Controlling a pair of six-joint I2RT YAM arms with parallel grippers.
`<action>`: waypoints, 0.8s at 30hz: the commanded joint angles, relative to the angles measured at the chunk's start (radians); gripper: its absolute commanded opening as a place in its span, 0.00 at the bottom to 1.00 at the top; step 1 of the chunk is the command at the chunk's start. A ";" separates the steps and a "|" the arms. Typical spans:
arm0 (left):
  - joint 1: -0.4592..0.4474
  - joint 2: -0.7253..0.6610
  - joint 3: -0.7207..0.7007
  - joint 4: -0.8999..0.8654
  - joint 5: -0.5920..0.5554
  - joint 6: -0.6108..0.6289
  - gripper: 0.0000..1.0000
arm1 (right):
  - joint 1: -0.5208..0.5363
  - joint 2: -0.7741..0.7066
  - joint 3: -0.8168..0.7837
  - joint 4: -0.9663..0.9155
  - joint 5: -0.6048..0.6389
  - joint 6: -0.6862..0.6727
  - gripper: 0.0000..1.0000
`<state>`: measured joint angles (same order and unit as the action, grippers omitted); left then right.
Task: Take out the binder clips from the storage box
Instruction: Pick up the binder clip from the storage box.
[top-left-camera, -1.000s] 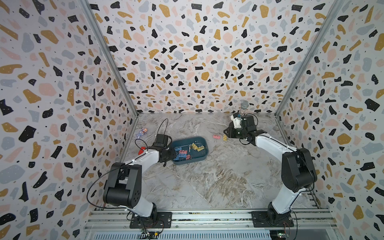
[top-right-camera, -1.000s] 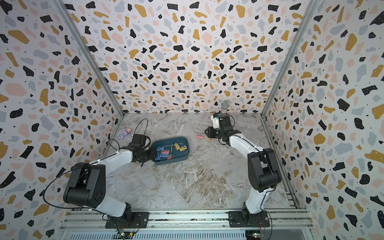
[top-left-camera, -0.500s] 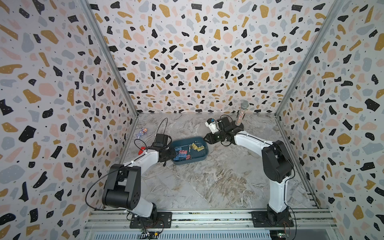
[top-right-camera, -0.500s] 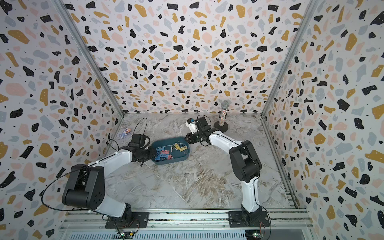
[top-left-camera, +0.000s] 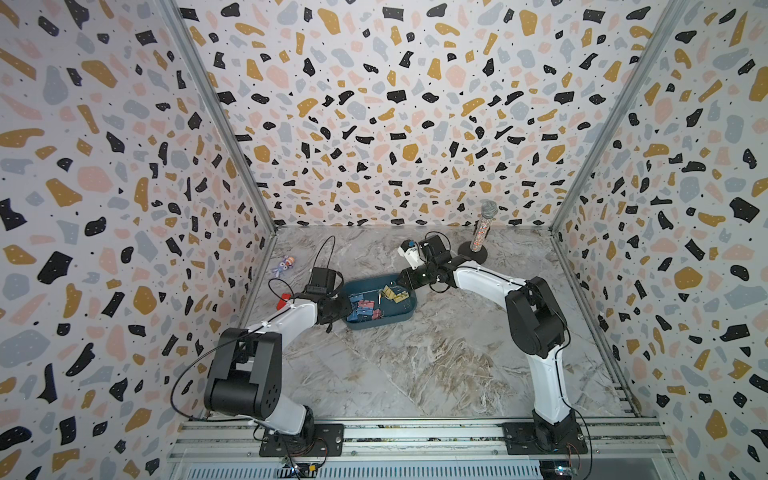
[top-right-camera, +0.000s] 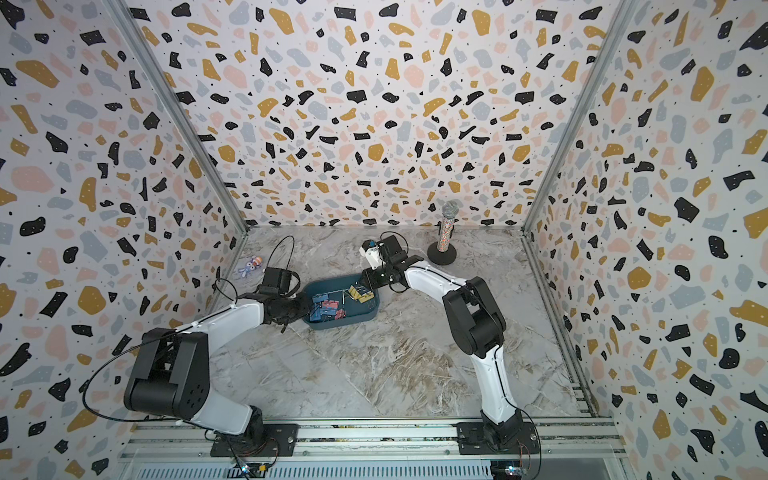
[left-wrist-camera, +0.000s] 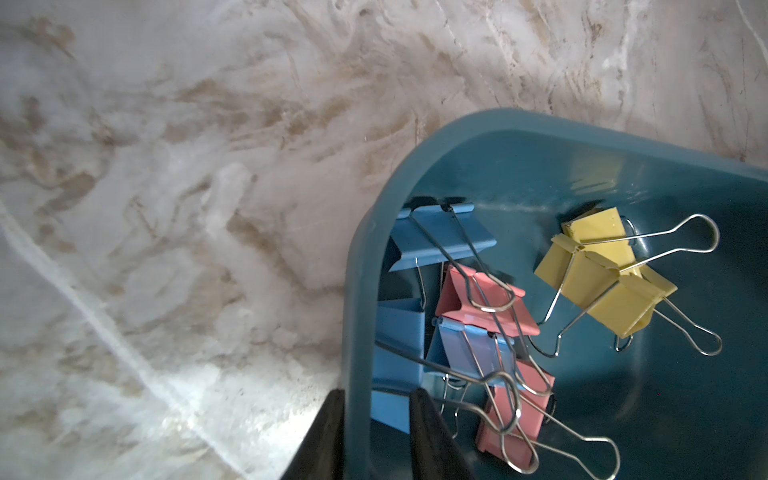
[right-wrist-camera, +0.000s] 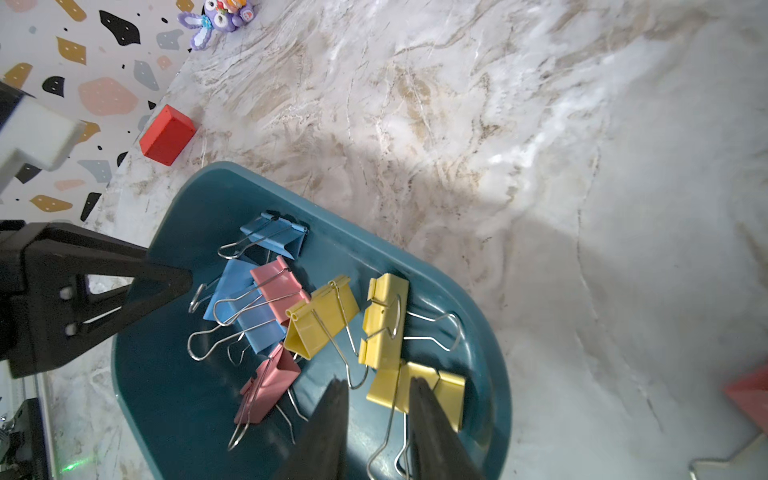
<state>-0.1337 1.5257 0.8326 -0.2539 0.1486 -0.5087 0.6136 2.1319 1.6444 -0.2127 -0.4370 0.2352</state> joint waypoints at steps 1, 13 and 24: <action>0.005 -0.028 -0.006 0.011 -0.001 0.002 0.29 | 0.006 0.011 0.054 -0.014 -0.013 0.015 0.30; 0.003 -0.032 -0.010 0.015 0.002 0.001 0.29 | 0.018 0.068 0.118 -0.043 -0.009 0.023 0.30; 0.005 -0.034 -0.013 0.021 0.009 -0.001 0.29 | 0.032 0.107 0.178 -0.089 0.015 0.015 0.30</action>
<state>-0.1337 1.5166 0.8314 -0.2531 0.1493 -0.5095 0.6376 2.2398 1.7824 -0.2554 -0.4335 0.2508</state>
